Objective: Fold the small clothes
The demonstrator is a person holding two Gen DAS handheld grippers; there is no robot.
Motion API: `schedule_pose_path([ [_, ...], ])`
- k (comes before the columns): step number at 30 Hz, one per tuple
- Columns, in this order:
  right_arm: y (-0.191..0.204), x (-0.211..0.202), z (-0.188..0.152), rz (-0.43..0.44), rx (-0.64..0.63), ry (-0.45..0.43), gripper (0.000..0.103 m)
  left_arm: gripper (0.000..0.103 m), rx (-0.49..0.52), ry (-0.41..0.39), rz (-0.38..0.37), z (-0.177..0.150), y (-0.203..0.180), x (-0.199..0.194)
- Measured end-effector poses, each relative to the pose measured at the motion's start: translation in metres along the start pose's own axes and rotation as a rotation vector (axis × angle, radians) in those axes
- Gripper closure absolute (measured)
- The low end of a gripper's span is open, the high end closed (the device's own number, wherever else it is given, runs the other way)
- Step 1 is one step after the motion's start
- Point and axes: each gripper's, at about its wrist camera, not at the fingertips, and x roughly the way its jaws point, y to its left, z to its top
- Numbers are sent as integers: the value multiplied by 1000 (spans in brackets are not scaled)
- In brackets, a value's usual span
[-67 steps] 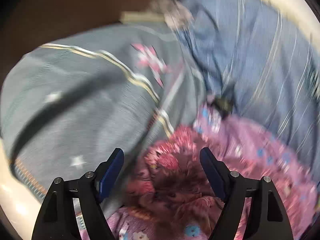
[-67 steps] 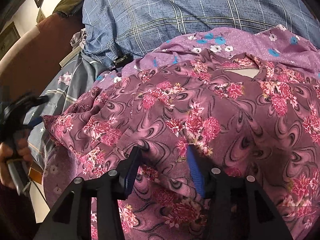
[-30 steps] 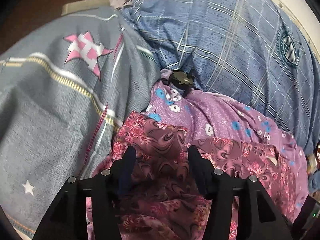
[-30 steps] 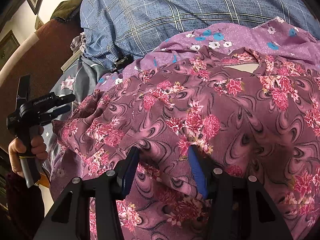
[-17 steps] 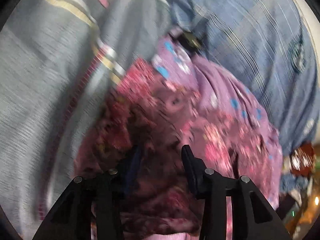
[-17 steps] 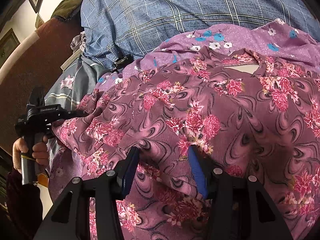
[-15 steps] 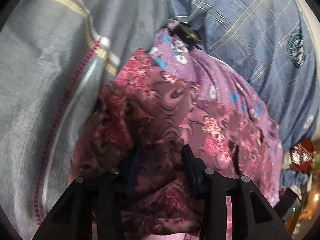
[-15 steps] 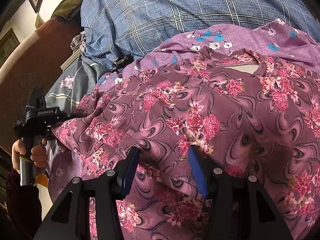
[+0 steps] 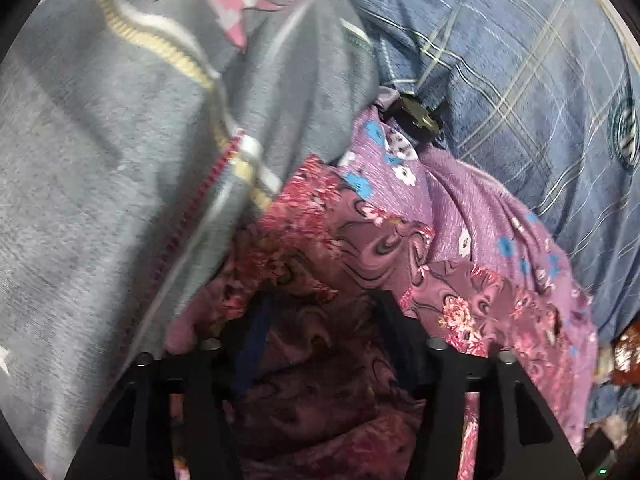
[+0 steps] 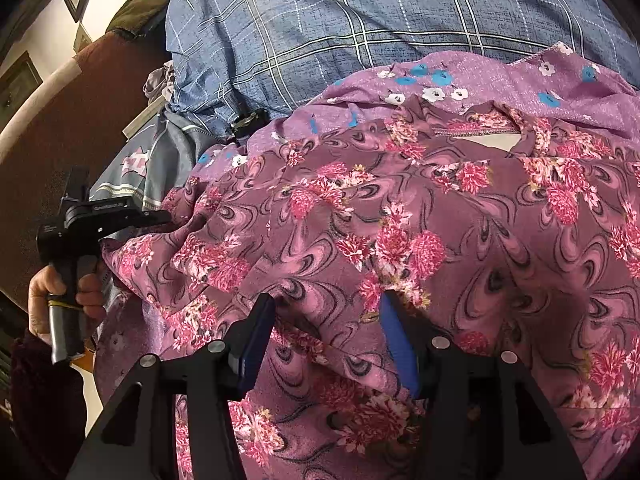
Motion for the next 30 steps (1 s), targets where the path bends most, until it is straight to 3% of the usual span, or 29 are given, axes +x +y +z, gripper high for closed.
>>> schedule_pose_path([
  [3,1,0,0,-2,-5,-1,45,44,106,-5,114,-9,-25,9],
  [4,0,0,0,-1,-5,-1,45,50,130,-18,139,-11,-31,11],
  [5,0,0,0,0,-4,-1,45,73,149,-28,129,-12,-36,14],
  [9,0,0,1,6,-2,-1,46,95,144,-47,100,-13,-36,10],
  [12,0,0,1,11,-1,-1,46,97,137,-95,70,-14,-39,-3],
  [16,-1,-1,0,16,5,-4,46,97,190,-216,-15,-18,-43,-51],
  [20,-2,-1,0,14,6,-4,46,97,253,-323,-156,-37,-60,-94],
  [23,-7,-4,3,40,38,15,46,97,323,-360,-235,-55,-81,-118],
  [28,-44,-19,19,207,247,92,44,97,428,-379,-351,-88,-111,-149],
  [30,-68,-41,28,326,358,10,43,97,479,-381,-390,-100,-128,-154],
])
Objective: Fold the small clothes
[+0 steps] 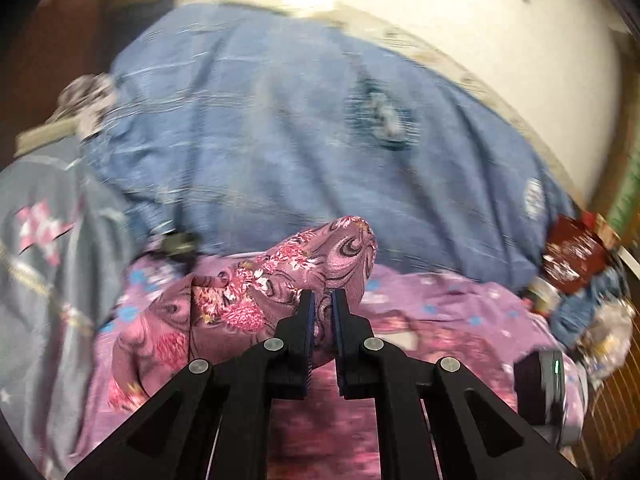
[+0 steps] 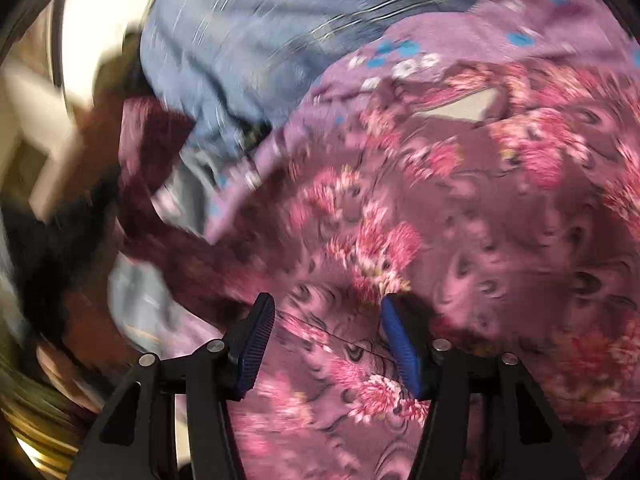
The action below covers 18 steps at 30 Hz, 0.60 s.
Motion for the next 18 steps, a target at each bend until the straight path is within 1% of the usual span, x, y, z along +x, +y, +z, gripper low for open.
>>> schedule_pose_path([
  [1,-3,-15,7,61,25,-55,39,97,19,3,-24,-2,-11,-1],
  [2,-5,-32,13,126,45,-116,31,97,38,11,-53,-4,-24,4],
  [3,-7,-53,20,211,65,-193,27,97,52,20,-74,-5,-30,8],
  [4,-8,-63,23,256,74,-229,20,97,71,31,-94,-7,-40,12],
  [5,-9,-74,27,307,82,-261,15,97,94,45,-116,-11,-52,18],
  [6,-10,-83,31,354,86,-278,14,97,109,57,-131,-12,-58,21],
  [7,-10,-86,33,373,92,-280,12,97,124,72,-147,-15,-66,26],
  [10,-18,-82,39,374,148,-260,12,96,181,128,-194,-30,-92,43],
  [12,-26,-69,44,327,203,-214,13,90,233,207,-241,-42,-107,57],
  [13,-32,-65,45,313,226,-202,20,87,266,261,-249,-47,-111,65],
  [14,-40,-62,46,279,257,-199,32,86,304,295,-236,-50,-112,69],
  [15,-50,-65,45,227,300,-213,35,82,337,302,-207,-50,-109,68],
  [16,-58,-70,44,190,330,-241,34,78,357,294,-177,-48,-102,64],
  [17,-65,-76,44,162,351,-273,34,71,356,262,-151,-41,-88,55],
  [18,-71,-85,45,137,368,-304,34,65,331,226,-142,-33,-75,45],
])
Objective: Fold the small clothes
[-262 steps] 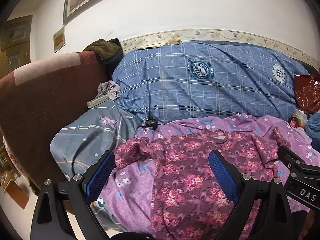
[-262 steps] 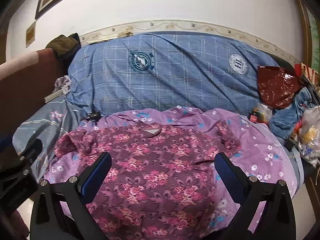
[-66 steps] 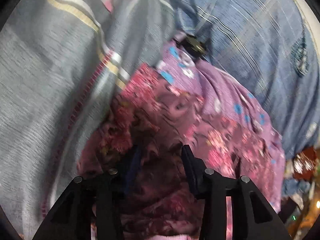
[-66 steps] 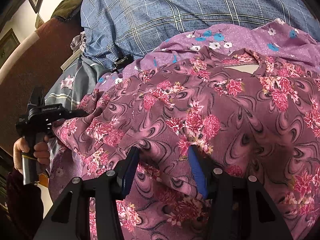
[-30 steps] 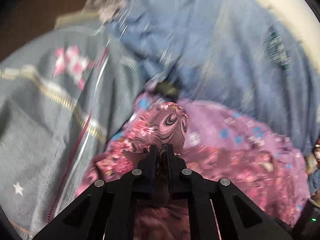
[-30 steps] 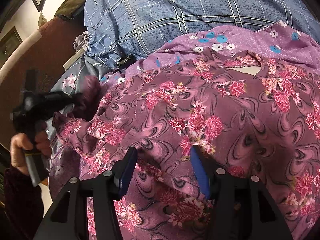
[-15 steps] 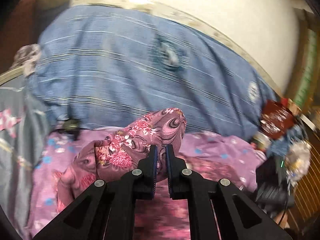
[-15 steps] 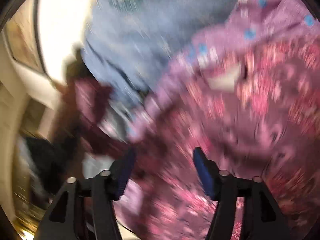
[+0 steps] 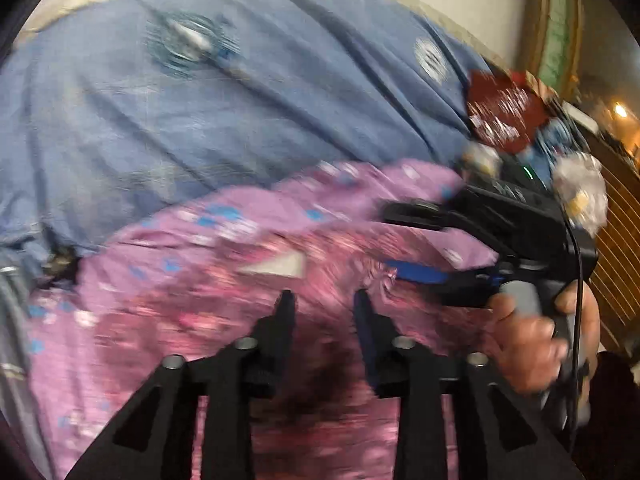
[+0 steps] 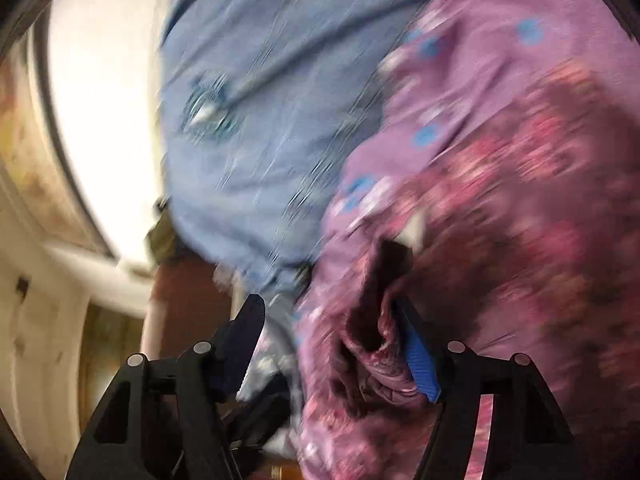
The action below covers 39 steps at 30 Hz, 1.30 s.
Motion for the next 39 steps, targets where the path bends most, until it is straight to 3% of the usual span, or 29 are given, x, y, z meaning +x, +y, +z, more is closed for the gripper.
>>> schedule_pose_path([
  [3,-1,-12,7,-33,-19,-30,28,45,-193,-133,-16,-9,59,-46],
  [5,1,-7,6,-82,-47,-8,25,43,-351,-184,6,-24,103,-65],
  [8,1,13,0,-210,-99,60,25,45,-516,-145,110,-54,148,-66],
  [10,-2,28,-8,-331,-133,88,26,46,-558,-82,169,-71,154,-61],
  [13,-10,36,-17,-394,-162,103,26,48,-540,36,252,-86,151,-41],
  [15,-4,41,-22,-416,-232,100,33,49,-527,93,265,-87,146,-31],
  [17,3,49,-27,-411,-301,140,83,49,-531,138,263,-89,143,-21],
  [19,8,53,-33,-393,-331,168,86,49,-523,178,279,-85,146,-9],
  [21,19,46,-35,-392,-383,139,87,49,-498,224,332,-79,152,4],
  [26,50,-3,-23,-298,-438,-37,88,47,-495,273,377,-74,149,36],
  [29,48,-34,-10,-290,-395,-117,88,46,-466,279,401,-71,142,47],
  [33,26,-57,6,-302,-282,-94,88,45,-490,268,372,-71,143,50],
  [37,41,-65,5,-278,-362,-153,88,45,-535,244,342,-73,151,39],
  [39,48,-71,3,-214,-408,-201,88,45,-525,258,347,-75,151,43],
])
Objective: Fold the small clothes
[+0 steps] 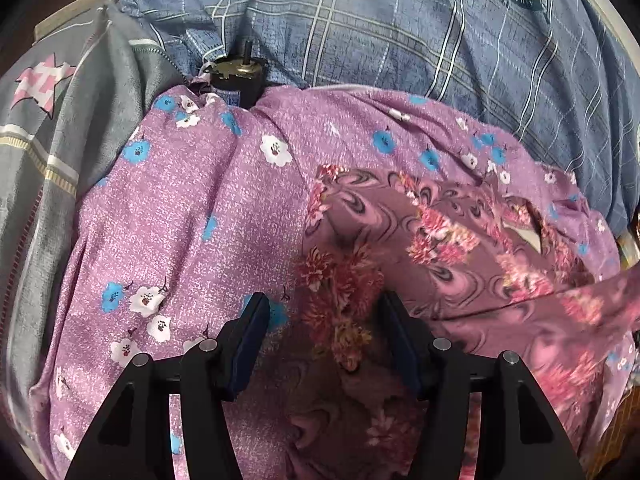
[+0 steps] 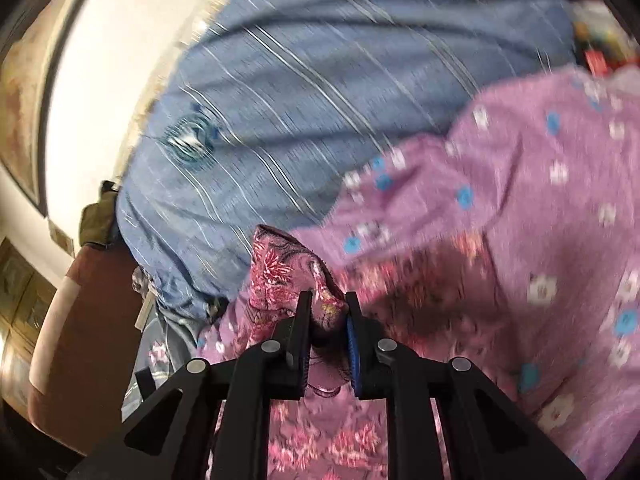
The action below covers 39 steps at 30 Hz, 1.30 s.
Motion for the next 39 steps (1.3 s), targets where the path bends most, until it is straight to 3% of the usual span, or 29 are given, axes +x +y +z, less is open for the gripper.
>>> schedule_pose_path([
  [1,2,-1,1,11,-22,-21,86,45,8,4,12,-1,-1,2],
  [3,2,-8,4,-87,-78,-91,82,45,30,3,38,-2,-4,5],
  [6,-16,-22,13,-129,-19,-139,77,45,30,3,26,-3,-2,4],
  [8,-33,-23,16,-116,74,-97,53,44,13,9,12,-3,1,5],
  [11,-45,1,10,-12,190,55,47,44,8,10,14,-2,1,5],
  [17,-17,56,-7,21,191,229,36,44,30,-8,32,-5,-2,4],
  [24,-22,112,-14,-239,235,305,36,44,50,-18,11,-10,1,2],
  [27,-27,122,-16,-298,243,324,43,44,73,-27,12,-12,1,0],
  [29,-28,124,-17,-351,223,313,74,44,94,-31,17,-13,-1,-1],
  [31,-34,120,-19,-363,221,304,89,44,93,-26,10,-13,1,-1],
  [35,-47,101,-15,-239,304,261,96,44,64,-12,-5,-11,6,-2],
  [37,-28,84,-6,-136,251,186,96,44,64,-15,6,-11,4,-2],
  [39,8,57,4,80,122,46,96,44,74,-23,21,-12,1,-3],
])
